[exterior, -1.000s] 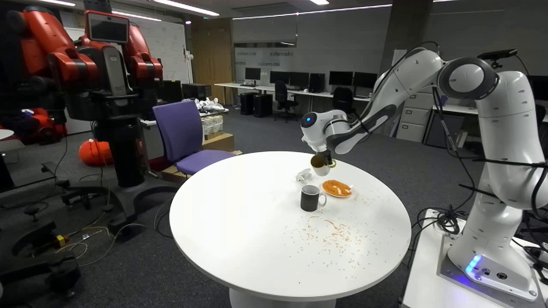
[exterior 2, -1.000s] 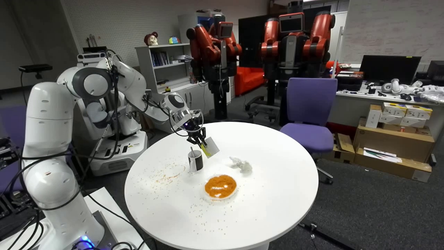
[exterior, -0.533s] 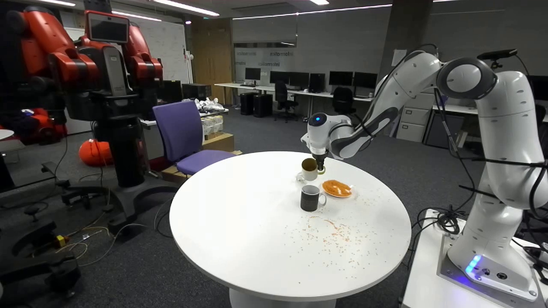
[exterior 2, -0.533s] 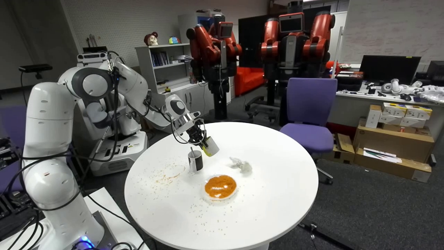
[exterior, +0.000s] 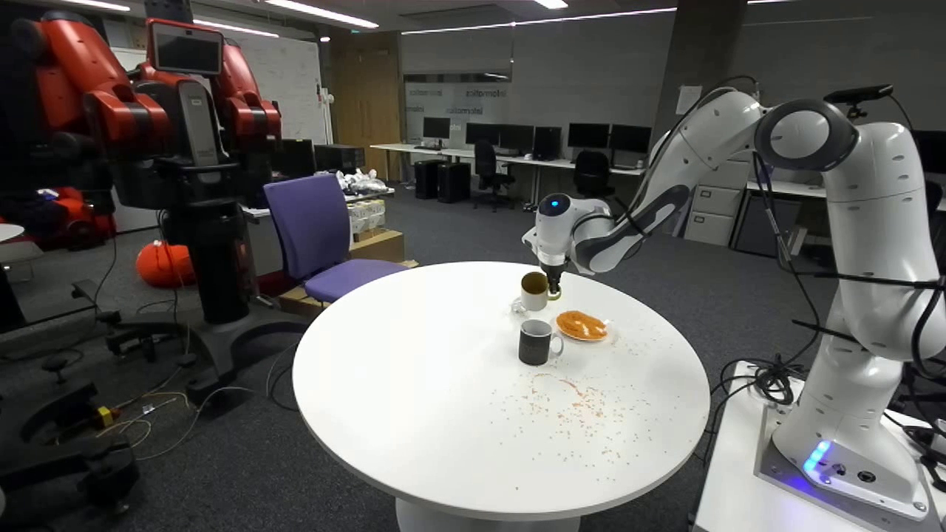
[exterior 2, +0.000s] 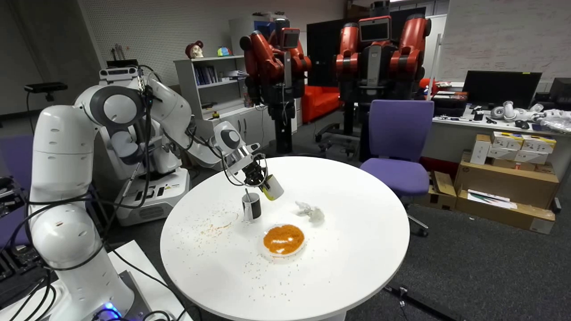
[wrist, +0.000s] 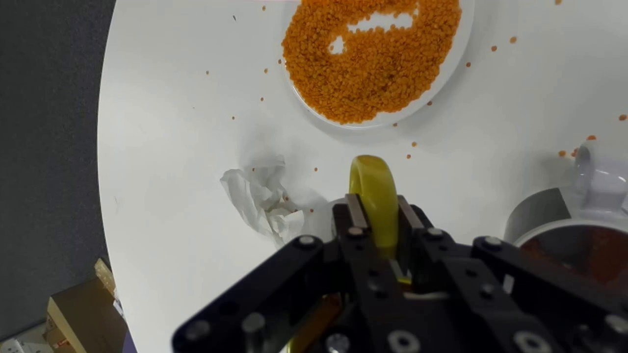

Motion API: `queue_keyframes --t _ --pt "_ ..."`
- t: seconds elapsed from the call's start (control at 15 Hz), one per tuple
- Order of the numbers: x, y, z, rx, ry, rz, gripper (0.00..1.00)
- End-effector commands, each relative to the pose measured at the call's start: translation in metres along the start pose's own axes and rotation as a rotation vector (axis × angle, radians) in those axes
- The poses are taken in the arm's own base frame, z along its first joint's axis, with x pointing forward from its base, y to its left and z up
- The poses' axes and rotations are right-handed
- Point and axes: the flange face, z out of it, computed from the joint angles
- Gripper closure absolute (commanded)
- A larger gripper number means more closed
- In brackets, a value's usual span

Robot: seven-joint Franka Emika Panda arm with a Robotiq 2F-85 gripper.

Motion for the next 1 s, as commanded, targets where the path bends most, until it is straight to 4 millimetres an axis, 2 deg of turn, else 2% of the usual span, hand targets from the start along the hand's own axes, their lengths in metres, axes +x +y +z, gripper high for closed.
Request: queue_keyframes --t 0.0,0.93 --pt "0.002 -0.001 -0.004 -0.039 -0.033 -0.013 0.95" --pt "0.023 -0.043 -0.062 -0.271 -0.268 -0.114 0.95"
